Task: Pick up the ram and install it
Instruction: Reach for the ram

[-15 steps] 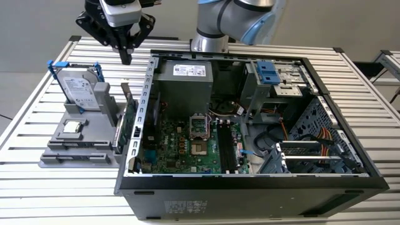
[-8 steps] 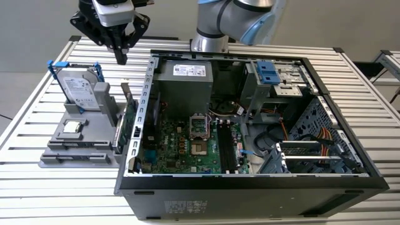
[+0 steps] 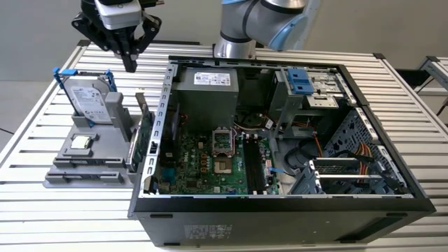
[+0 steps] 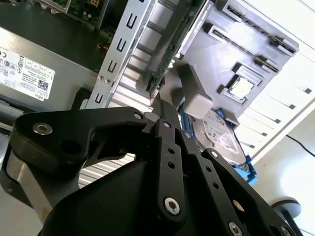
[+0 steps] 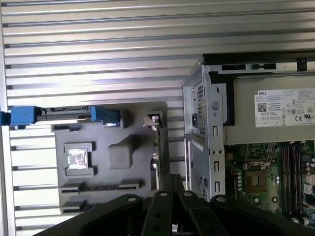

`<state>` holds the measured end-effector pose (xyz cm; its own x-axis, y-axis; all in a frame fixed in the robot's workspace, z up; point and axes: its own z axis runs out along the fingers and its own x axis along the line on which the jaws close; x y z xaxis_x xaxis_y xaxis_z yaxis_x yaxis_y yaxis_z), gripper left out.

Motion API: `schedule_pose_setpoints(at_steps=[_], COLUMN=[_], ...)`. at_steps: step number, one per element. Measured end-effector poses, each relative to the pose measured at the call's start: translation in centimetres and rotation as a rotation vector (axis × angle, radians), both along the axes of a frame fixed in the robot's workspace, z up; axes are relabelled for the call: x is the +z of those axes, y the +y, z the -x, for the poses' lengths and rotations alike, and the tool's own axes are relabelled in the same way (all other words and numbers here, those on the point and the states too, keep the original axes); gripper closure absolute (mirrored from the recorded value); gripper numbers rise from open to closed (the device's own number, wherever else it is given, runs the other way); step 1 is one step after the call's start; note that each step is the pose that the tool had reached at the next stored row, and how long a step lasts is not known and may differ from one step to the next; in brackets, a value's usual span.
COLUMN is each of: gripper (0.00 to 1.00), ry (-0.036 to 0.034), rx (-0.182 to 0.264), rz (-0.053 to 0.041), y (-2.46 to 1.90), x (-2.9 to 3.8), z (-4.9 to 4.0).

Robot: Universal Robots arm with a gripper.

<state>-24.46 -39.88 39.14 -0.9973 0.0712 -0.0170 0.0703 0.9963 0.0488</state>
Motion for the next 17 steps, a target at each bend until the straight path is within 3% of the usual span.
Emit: schedule_pose_setpoints(at_steps=[17], gripper=[1.0], ry=[0.0], rx=[0.0], rz=[0.0], y=[0.0], x=[0.0], z=[2.1])
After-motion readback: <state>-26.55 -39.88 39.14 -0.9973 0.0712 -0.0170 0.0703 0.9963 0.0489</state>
